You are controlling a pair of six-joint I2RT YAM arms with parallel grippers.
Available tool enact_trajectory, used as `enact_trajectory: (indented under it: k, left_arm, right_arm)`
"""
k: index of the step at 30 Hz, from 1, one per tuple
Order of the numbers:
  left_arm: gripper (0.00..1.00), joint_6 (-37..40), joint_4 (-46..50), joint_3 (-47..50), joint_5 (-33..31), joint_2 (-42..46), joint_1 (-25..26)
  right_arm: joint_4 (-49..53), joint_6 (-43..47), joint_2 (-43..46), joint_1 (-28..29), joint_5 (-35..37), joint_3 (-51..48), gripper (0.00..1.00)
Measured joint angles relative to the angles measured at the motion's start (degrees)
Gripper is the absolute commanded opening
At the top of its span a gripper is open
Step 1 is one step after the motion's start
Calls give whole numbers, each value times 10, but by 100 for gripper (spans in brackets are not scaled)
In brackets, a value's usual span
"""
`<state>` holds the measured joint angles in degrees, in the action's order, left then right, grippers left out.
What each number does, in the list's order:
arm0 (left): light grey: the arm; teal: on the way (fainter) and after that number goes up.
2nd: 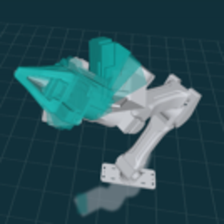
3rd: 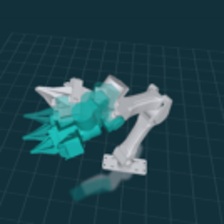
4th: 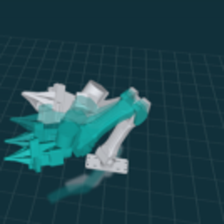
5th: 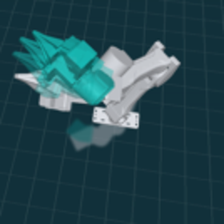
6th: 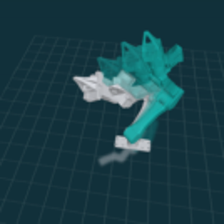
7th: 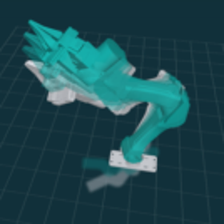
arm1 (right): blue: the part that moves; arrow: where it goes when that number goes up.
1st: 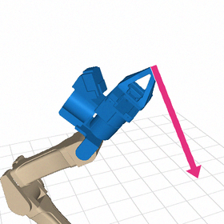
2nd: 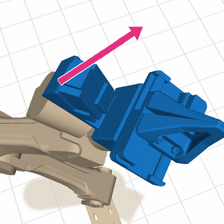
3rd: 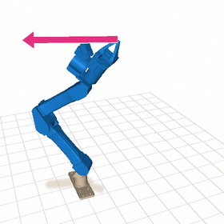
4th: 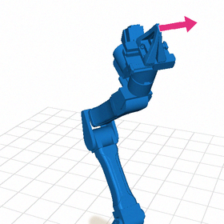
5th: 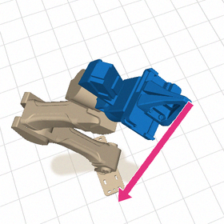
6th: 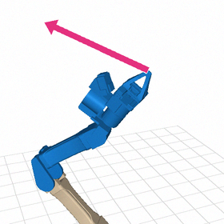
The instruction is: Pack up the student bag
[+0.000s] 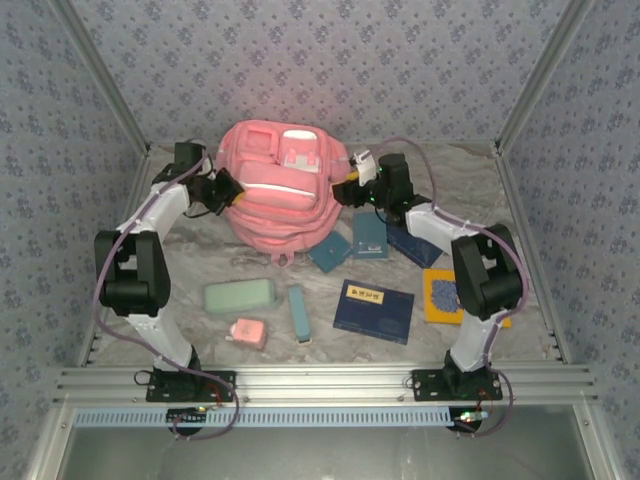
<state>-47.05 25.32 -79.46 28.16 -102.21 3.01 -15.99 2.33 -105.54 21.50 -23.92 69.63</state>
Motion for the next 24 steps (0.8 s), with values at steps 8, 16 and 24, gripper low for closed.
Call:
enact_trajectory:
  k: [8, 16, 24]
  left_arm:
    - [0, -7, 4, 0, 23, 12, -16]
    - [0, -35, -5, 0, 49, 12, -28]
    - [0, -100, -50, 0, 86, 12, -44]
  right_arm:
    - [101, 193, -31, -6, -20, 66, 47]
    - [210, 349, -60, -17, -3, 94, 43]
    - [287, 396, -109, -37, 2, 133, 45]
